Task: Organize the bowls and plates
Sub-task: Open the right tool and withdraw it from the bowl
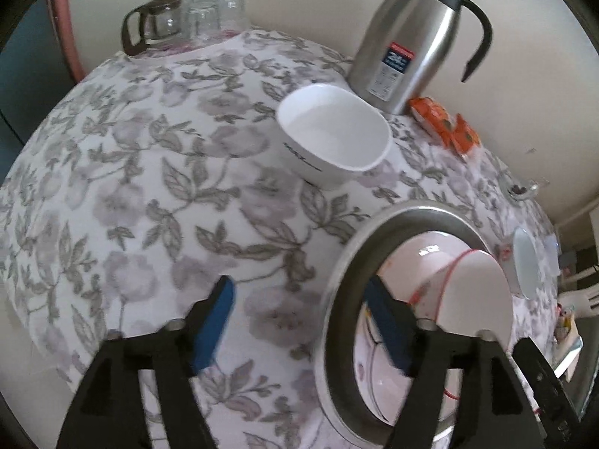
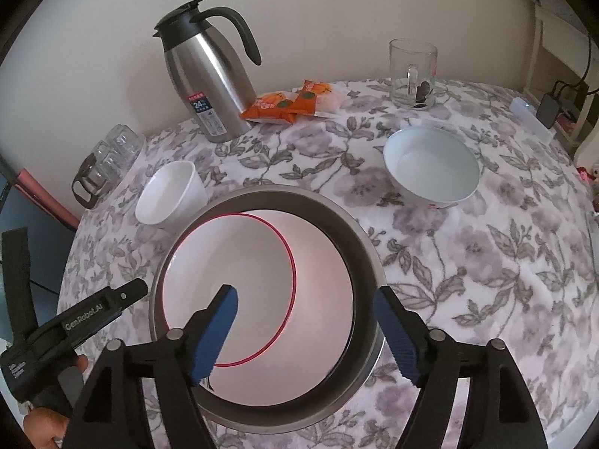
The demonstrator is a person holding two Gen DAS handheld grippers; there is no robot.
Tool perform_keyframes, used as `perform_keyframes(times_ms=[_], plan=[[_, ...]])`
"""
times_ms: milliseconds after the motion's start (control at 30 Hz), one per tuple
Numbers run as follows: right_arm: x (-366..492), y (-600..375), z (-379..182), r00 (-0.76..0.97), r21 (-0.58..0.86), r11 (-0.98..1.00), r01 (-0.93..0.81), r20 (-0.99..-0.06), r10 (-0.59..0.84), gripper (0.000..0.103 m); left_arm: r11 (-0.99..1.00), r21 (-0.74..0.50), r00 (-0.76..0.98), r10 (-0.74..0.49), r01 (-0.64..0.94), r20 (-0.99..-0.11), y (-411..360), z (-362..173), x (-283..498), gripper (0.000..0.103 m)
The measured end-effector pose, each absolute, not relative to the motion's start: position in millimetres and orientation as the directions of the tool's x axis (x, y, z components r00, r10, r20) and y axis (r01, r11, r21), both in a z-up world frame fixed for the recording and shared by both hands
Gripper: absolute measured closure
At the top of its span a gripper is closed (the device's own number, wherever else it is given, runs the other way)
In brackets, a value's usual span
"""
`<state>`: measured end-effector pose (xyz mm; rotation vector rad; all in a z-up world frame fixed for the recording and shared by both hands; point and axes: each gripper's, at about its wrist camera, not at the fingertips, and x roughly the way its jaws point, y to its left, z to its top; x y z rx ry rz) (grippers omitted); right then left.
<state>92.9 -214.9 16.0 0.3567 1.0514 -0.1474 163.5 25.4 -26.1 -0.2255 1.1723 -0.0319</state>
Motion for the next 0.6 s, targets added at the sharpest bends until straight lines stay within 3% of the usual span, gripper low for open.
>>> perform_keyframes(times_ms=[67, 133, 600], plan=[[93, -214, 17, 0.498, 0.215, 0.934, 0.286, -0.866, 0.047, 0.005, 0.979, -0.179, 0.41, -0.125, -0.097, -0.903, 27, -23, 163, 0.015], [92, -214, 19, 0.512, 0.217, 0.934, 0.283, -0.858, 0.044, 0.0, 0.979, -0.182, 0.422, -0.126, -0.093, -0.898, 29, -20, 164, 0.015], [90, -200, 38, 0.598, 0.193, 0.947, 0.257, -0.802, 0.001, 0.0, 0.971, -0.192, 0.493, -0.098, -0.143, -0.864, 48, 2, 185, 0.01]])
